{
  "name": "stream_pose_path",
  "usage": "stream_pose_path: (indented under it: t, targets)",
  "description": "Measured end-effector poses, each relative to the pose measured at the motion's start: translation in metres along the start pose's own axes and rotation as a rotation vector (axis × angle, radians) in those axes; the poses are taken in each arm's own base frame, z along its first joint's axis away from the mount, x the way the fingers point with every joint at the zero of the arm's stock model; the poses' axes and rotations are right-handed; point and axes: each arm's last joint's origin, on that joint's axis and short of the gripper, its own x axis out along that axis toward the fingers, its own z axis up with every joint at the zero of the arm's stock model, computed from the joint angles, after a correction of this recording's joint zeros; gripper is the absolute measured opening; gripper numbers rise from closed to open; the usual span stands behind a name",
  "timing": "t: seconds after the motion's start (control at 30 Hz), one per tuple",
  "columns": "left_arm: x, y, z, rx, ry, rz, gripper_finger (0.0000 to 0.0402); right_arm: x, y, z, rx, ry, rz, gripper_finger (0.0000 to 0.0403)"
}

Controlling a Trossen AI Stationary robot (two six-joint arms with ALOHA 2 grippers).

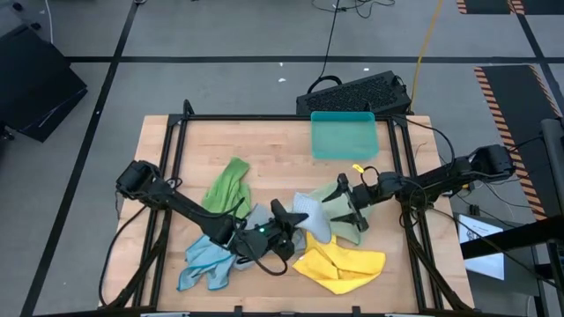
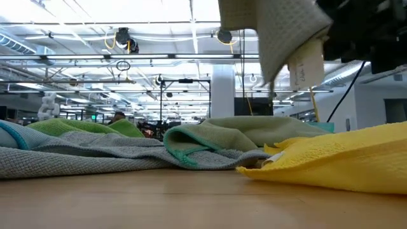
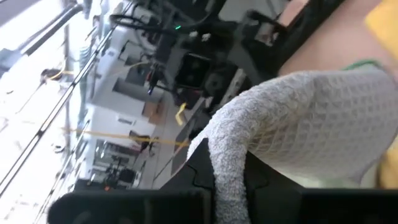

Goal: Fold microfiber towels
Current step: Put the folded gray microfiber cloth into the bin

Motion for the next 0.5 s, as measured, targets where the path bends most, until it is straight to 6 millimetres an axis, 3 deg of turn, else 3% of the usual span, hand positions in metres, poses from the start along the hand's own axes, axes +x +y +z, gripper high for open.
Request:
stream_pose_path:
  t: [0.23,0.5]
  targets:
    - [0.001,-0.003,0.0,-0.005,-0.05,-0.059,0.0017,0.001,-0.008,0.002,0.15,0.001,-0.039,0.0362]
    - [0.0,-0.008,0.0,0.012,-0.13,-0.163,0.0017,0.01,-0.009,0.004,0.226,0.032,0.062,0.0379]
